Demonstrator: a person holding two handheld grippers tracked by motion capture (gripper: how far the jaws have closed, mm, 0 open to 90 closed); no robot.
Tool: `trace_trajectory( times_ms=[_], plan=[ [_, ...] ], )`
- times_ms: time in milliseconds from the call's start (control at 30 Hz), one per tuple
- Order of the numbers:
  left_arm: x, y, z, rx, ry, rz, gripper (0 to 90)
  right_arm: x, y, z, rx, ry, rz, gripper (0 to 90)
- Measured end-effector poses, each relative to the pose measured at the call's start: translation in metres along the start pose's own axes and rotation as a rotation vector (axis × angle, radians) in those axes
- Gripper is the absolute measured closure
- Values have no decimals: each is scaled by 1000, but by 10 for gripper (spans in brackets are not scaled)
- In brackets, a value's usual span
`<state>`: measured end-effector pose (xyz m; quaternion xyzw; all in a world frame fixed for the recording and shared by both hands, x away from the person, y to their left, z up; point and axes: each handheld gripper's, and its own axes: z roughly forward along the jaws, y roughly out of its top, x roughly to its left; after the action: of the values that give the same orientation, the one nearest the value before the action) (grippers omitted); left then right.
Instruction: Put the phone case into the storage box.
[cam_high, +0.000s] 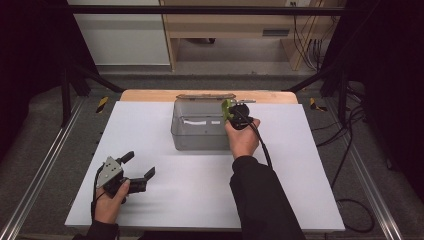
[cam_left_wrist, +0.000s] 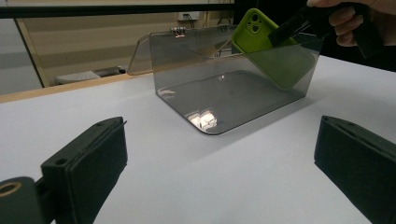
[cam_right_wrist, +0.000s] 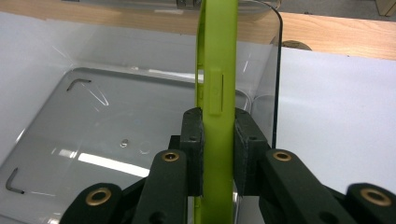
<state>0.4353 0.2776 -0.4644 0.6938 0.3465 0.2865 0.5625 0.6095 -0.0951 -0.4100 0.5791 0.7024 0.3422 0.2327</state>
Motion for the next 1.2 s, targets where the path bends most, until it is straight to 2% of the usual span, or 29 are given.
trace_trajectory(
  times_ms=[933,1067,1200],
  plan=[
    [-1,0,1,4,-7,8,24,-1,1,4,-1,9,-2,764],
    [-1,0,1,5,-8,8,25,-1,1,4,-10,11,-12,730],
    [-2,0,1,5,-10,10,25,2,0,5,-17,-7,-35,720]
  ],
)
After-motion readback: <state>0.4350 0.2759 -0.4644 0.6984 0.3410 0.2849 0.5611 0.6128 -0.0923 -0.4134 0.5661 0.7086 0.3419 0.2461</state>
